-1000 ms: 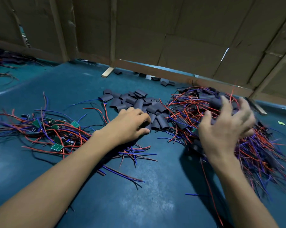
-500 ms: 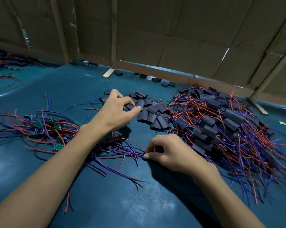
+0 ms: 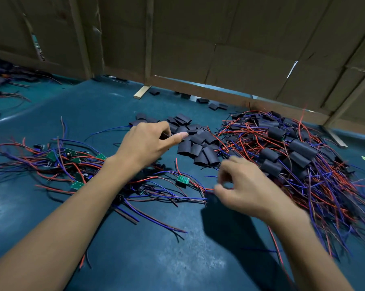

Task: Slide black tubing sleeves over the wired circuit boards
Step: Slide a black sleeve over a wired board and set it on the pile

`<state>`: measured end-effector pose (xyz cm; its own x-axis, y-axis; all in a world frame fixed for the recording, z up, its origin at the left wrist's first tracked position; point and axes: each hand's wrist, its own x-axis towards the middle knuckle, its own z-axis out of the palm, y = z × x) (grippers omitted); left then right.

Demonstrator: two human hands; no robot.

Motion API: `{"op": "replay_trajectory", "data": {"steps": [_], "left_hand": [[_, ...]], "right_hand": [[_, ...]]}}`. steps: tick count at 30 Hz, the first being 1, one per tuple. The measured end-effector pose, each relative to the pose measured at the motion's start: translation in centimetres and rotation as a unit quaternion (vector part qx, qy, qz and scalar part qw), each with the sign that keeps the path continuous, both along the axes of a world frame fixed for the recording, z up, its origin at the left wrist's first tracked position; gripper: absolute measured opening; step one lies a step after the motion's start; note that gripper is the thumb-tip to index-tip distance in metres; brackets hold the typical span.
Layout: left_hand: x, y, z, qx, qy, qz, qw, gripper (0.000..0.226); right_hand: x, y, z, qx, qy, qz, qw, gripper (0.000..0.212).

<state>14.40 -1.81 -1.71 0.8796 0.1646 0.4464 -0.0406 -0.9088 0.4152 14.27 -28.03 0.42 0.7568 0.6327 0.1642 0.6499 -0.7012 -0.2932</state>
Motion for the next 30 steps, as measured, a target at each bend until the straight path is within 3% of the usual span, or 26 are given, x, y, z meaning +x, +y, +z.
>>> {"op": "replay_trajectory", "data": {"steps": [3,7,10,14,18,20,24,27,30], "left_hand": [[0.1,-0.1,0.3,-0.035,0.032,-0.061,0.997,0.070],[0.5,-0.5,0.0,0.022,0.174,-0.096,0.980,0.100],[0.4,-0.7,-1.1,0.092,0.274,-0.083,0.954,0.088],[0.2,-0.2,-1.0,0.135,0.325,-0.093,0.931,0.076],[-0.1,0.8,0.1,0.119,0.336,-0.134,0.925,0.072],[-0.3,1.2,0.7,0.120,0.321,-0.156,0.926,0.072],[-0.5,1.8,1.4,0.082,0.311,-0.150,0.935,0.081],[-0.3,1.5,1.2,0.111,0.290,-0.147,0.939,0.070],[-0.3,1.2,1.3,0.133,0.270,-0.142,0.943,0.061]], "right_hand": [[-0.7,2.7,-2.7,0.095,-0.064,0.000,0.993,0.023],[-0.9,4.5,-5.1,0.064,-0.049,0.050,0.996,0.030],[-0.7,4.2,-4.5,0.080,-0.076,0.056,0.992,0.024],[-0.8,3.1,-3.1,0.190,-0.067,0.015,0.979,0.016],[-0.6,2.2,-1.9,0.328,0.017,-0.057,0.943,0.006],[-0.3,1.9,-1.5,0.378,0.088,-0.071,0.919,0.015],[0.5,1.2,-1.1,0.397,0.135,-0.073,0.905,0.018],[0.8,0.8,-0.9,0.407,0.153,-0.063,0.898,0.021],[0.9,0.7,-0.5,0.451,0.217,-0.041,0.865,0.015]]}}
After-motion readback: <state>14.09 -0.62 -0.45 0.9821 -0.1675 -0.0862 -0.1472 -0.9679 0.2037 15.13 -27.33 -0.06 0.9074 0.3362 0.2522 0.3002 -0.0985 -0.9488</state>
